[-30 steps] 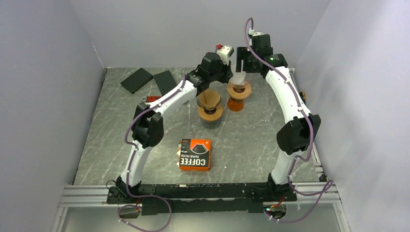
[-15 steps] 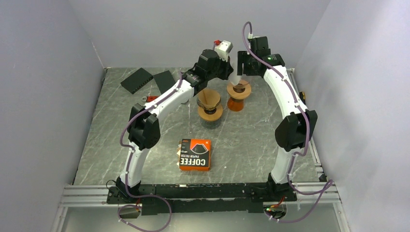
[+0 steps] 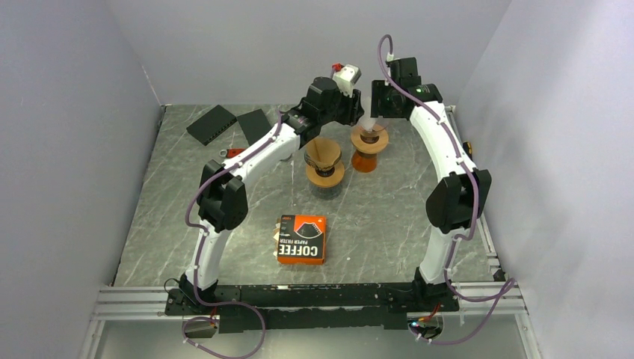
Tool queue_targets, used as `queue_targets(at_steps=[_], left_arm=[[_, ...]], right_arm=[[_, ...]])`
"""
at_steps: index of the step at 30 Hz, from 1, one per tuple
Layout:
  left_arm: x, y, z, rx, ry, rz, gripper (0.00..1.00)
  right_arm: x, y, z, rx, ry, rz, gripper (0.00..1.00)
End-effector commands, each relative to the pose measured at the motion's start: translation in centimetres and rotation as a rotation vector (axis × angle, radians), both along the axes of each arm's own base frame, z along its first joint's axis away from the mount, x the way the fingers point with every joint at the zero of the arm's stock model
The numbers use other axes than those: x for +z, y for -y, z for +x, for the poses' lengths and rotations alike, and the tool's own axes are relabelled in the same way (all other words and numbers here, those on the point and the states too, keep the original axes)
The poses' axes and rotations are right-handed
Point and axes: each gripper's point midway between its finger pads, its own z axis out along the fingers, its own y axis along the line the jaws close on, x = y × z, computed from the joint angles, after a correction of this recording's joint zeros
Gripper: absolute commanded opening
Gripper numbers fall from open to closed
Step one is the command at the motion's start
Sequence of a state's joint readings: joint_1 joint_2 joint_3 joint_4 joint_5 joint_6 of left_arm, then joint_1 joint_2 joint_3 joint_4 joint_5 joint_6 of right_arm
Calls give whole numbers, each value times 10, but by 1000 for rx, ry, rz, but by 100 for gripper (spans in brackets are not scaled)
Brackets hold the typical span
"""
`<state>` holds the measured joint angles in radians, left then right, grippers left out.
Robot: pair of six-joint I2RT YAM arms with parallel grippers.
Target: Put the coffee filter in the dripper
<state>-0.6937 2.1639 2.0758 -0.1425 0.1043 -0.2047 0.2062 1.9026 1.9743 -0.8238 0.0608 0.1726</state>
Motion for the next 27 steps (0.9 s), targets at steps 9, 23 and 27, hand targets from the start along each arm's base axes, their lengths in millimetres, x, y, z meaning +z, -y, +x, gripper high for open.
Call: queue_targets(at_steps=[9, 23, 27], left_arm=[[23, -4, 5, 25, 75, 5, 84], [-3, 4, 12, 13, 40, 38, 81], [-10, 4, 15, 23, 36, 53, 74]], right_arm=[[-17, 6, 1, -1, -39, 27, 62], [-29, 7, 1, 23, -65, 98, 60], [-33, 8, 1, 21, -76, 102, 58]])
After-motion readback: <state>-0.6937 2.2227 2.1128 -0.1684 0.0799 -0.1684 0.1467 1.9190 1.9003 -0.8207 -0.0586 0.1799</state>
